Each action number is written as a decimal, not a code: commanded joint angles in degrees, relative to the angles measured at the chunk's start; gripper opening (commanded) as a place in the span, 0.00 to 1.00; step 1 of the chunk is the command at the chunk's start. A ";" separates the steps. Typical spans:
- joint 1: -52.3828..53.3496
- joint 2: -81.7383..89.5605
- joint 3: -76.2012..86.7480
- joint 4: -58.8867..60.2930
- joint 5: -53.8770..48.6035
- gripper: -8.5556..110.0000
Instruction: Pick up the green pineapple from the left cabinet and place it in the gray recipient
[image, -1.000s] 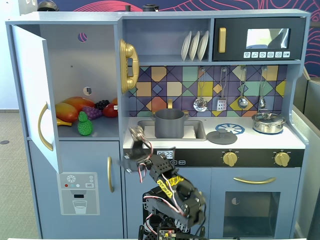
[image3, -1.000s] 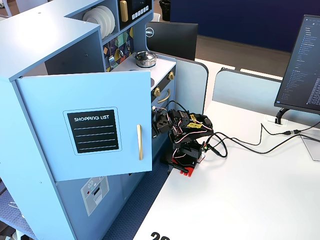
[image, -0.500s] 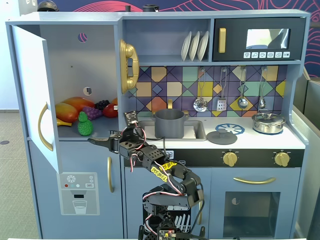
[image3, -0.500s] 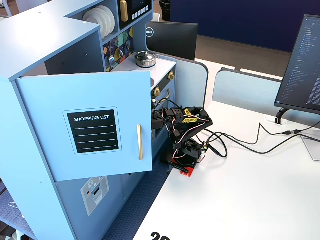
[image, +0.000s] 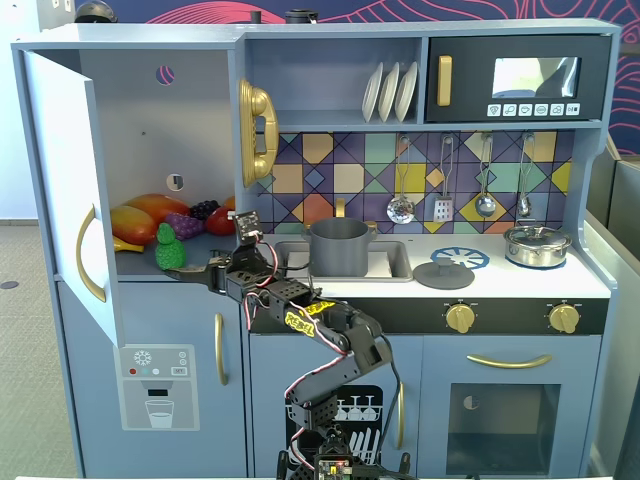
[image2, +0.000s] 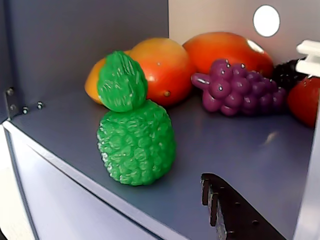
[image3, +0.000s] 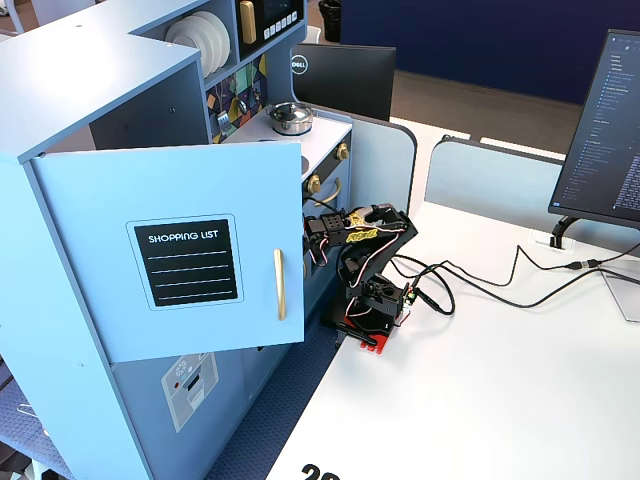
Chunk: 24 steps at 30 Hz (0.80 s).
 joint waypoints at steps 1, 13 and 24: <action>-0.53 -3.16 -6.06 -2.55 -1.23 0.49; -1.85 -15.47 -15.03 -5.54 -2.46 0.49; 0.18 -25.14 -21.88 -8.35 -2.55 0.48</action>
